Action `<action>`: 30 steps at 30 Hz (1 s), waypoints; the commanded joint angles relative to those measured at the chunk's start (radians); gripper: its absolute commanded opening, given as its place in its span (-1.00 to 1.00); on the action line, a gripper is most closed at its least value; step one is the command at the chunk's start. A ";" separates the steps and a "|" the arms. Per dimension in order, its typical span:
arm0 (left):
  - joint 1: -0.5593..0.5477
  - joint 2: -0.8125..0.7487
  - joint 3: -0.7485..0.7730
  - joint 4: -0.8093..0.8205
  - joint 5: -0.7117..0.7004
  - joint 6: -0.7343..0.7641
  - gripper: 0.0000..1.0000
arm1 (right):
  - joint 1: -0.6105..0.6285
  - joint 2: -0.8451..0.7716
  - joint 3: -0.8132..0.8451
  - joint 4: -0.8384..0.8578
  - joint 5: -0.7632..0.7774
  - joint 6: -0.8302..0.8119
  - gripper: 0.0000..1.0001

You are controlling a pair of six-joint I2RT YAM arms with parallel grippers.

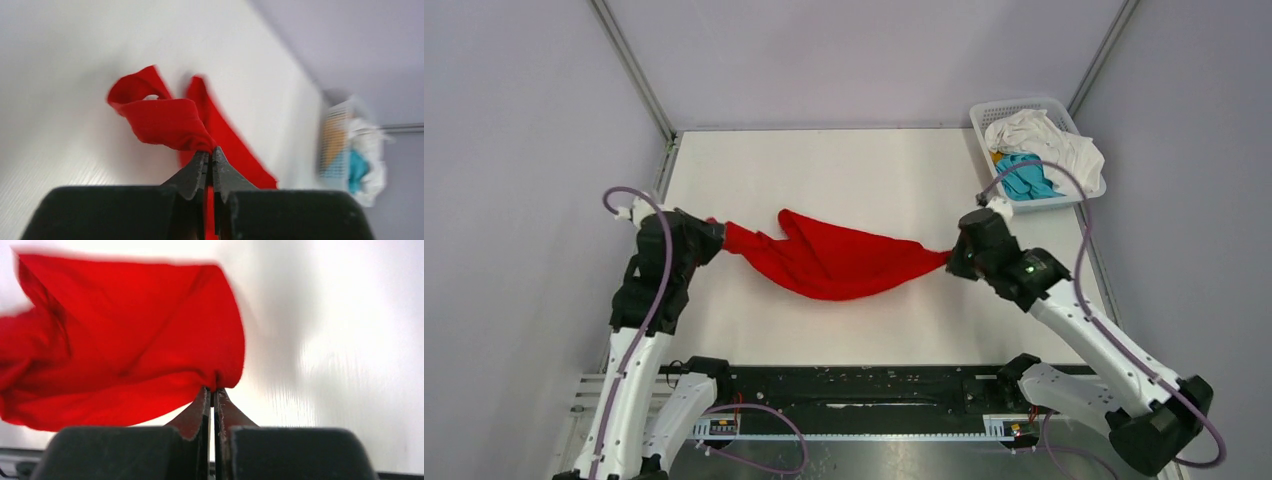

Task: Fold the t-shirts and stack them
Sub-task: Flatten out the tshirt

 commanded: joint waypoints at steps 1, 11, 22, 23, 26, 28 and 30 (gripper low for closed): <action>0.000 -0.030 0.234 0.060 -0.020 0.018 -1.00 | -0.051 -0.087 0.192 -0.026 0.162 -0.140 -1.00; -0.001 -0.011 0.659 0.090 0.029 0.092 -1.00 | -0.053 -0.187 0.600 -0.012 0.325 -0.355 -1.00; -0.001 -0.072 0.878 0.143 0.088 0.164 -1.00 | -0.053 -0.267 0.927 -0.053 0.198 -0.460 -1.00; 0.000 -0.079 0.893 0.145 0.090 0.170 -1.00 | -0.053 -0.271 0.938 -0.059 0.186 -0.466 -1.00; 0.000 -0.084 0.948 0.145 0.118 0.187 -1.00 | -0.053 -0.273 0.985 -0.088 0.122 -0.469 -1.00; 0.000 -0.079 0.982 0.144 0.147 0.194 -1.00 | -0.053 -0.275 1.013 -0.097 0.089 -0.471 -1.00; -0.001 -0.076 1.002 0.144 0.184 0.196 -1.00 | -0.053 -0.278 1.031 -0.103 0.075 -0.473 -1.00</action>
